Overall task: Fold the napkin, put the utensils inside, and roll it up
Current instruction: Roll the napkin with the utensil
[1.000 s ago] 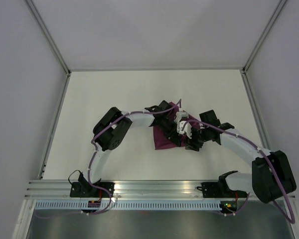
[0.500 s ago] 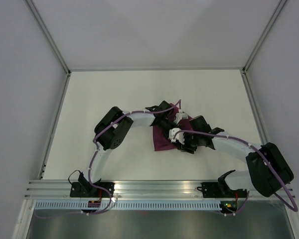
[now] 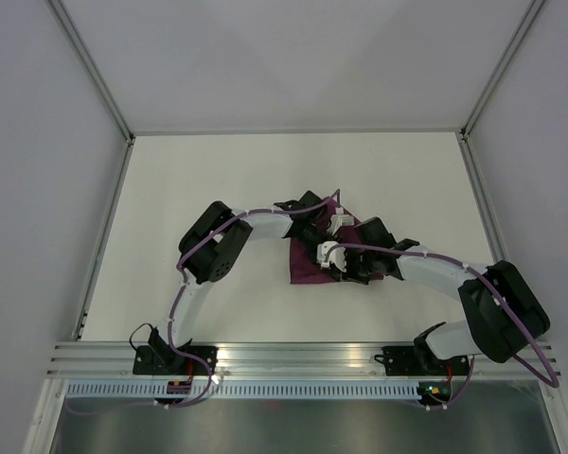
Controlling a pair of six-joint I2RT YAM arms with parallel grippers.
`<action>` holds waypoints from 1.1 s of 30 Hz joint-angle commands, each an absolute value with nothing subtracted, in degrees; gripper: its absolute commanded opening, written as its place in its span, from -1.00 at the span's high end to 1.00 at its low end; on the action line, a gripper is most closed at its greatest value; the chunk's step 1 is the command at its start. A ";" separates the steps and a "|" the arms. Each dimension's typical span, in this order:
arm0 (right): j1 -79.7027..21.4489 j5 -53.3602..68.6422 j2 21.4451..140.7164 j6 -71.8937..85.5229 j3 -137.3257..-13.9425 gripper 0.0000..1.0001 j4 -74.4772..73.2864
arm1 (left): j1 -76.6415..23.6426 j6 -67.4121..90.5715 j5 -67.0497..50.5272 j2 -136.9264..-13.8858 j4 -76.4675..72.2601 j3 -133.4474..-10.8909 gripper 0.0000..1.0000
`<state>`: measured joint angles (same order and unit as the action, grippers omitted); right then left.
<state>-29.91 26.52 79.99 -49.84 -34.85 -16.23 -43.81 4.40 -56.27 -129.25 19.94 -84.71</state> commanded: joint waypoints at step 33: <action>-11.43 48.08 117.06 -67.06 -63.45 0.85 -55.98 | -46.92 -4.55 -3.63 -91.06 -0.78 -59.24 -0.11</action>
<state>-12.03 53.67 112.68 -62.00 -63.00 -54.15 -41.25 6.52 -13.82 -93.32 2.87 -60.90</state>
